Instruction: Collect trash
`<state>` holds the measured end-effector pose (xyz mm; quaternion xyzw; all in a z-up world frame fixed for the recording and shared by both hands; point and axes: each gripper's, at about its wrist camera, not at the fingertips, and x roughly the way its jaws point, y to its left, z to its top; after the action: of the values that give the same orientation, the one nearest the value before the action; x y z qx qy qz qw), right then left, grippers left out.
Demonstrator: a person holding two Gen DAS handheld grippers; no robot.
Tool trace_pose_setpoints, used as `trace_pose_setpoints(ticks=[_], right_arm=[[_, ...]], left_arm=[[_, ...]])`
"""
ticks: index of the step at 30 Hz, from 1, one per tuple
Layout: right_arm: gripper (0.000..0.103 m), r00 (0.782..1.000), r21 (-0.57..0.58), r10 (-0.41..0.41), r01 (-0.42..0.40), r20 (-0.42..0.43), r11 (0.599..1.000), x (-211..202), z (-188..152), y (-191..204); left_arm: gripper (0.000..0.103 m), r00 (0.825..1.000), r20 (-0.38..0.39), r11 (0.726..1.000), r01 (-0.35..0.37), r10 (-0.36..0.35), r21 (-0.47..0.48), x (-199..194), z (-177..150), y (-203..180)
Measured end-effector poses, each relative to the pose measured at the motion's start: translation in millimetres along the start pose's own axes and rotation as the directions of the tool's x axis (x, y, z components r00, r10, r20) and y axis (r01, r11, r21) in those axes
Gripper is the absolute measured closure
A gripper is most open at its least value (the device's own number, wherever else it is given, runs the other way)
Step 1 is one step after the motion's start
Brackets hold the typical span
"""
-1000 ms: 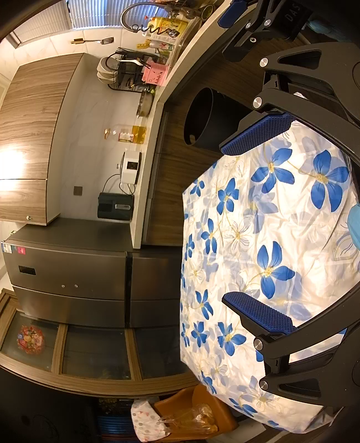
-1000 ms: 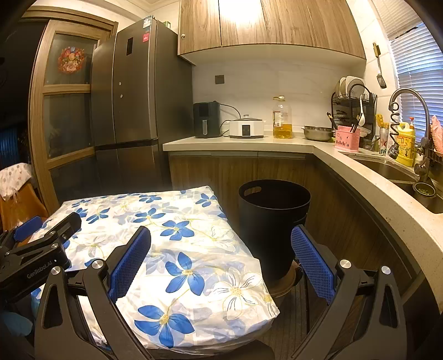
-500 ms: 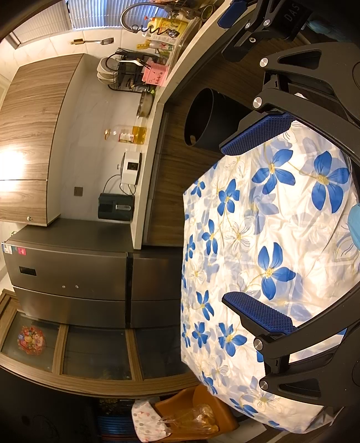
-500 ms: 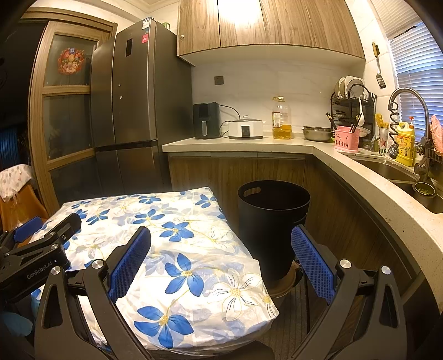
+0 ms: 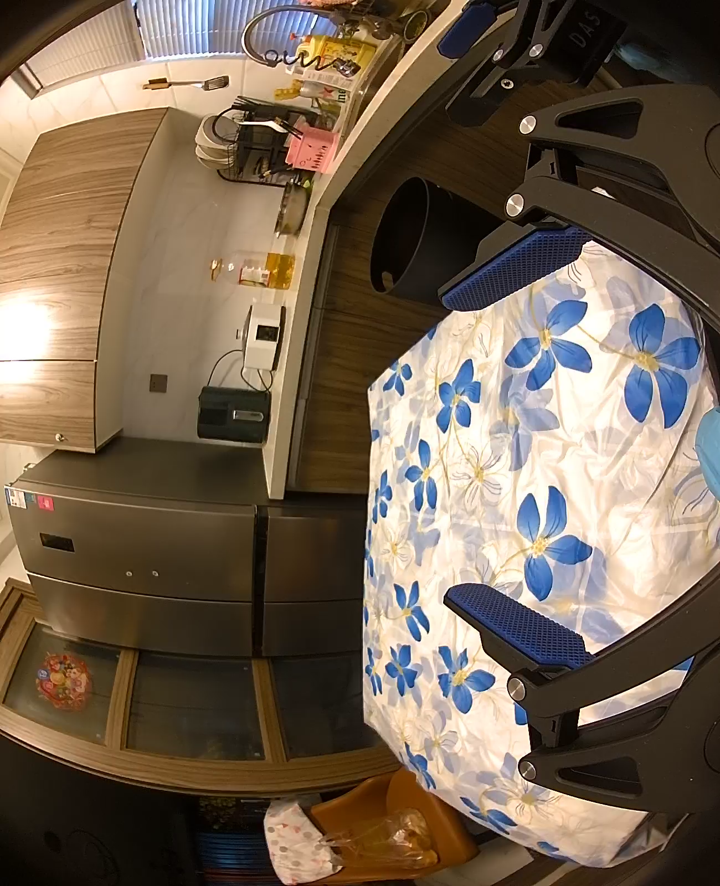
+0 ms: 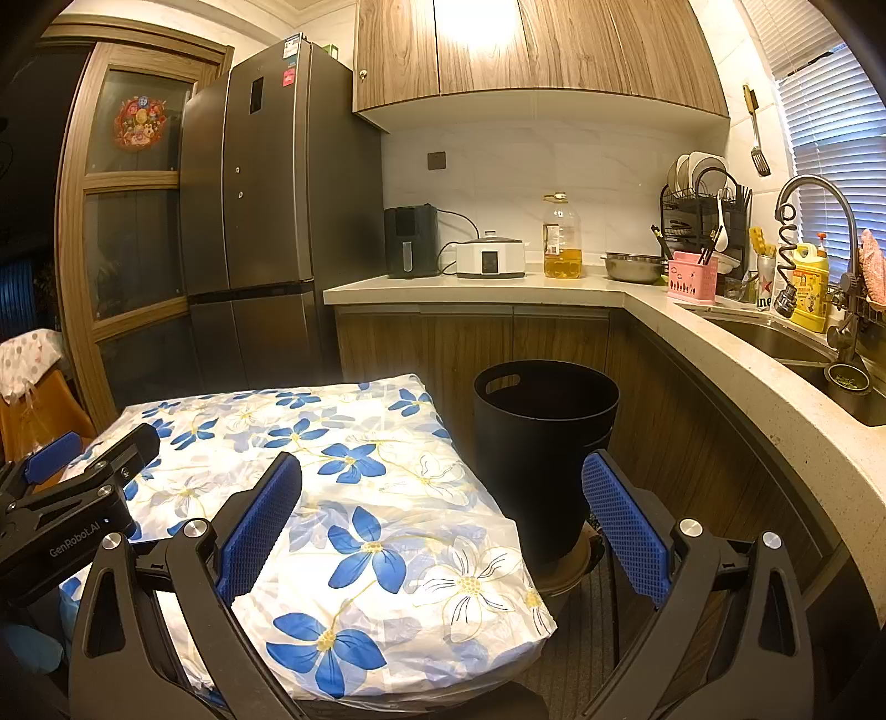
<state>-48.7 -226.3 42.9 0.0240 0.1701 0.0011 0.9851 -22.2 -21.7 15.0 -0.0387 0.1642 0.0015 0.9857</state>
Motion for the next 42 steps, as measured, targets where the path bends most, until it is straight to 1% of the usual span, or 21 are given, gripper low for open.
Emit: trace_pose_setpoints(ticks=[28,30,31,34,42], right_arm=[[0.006,1.0,0.003,-0.002,0.002,-0.002,1.0,-1,0,-3],[0.006,1.0,0.006,-0.004,0.004,-0.002,1.0,-1,0,-4],[0.006,1.0,0.007,-0.005,0.005,-0.003,1.0,-1,0,-5],[0.006,1.0,0.008,-0.007,0.007,-0.005,1.0,0,0,-5],[0.006,1.0,0.013,-0.008,0.009,-0.007,1.0,0,-1,-6]], left_arm=[[0.006,1.0,0.005,1.0,0.004,-0.004,0.003,-1,1,-4],[0.011,1.0,0.005,1.0,0.004,-0.004,0.009,-1,1,-5],[0.015,1.0,0.005,1.0,0.006,-0.006,0.015,-1,0,-6],[0.021,1.0,0.0,0.999,0.015,-0.015,0.029,0,0,-9],[0.021,1.0,-0.001,0.999,0.016,-0.016,0.043,1,-2,-10]])
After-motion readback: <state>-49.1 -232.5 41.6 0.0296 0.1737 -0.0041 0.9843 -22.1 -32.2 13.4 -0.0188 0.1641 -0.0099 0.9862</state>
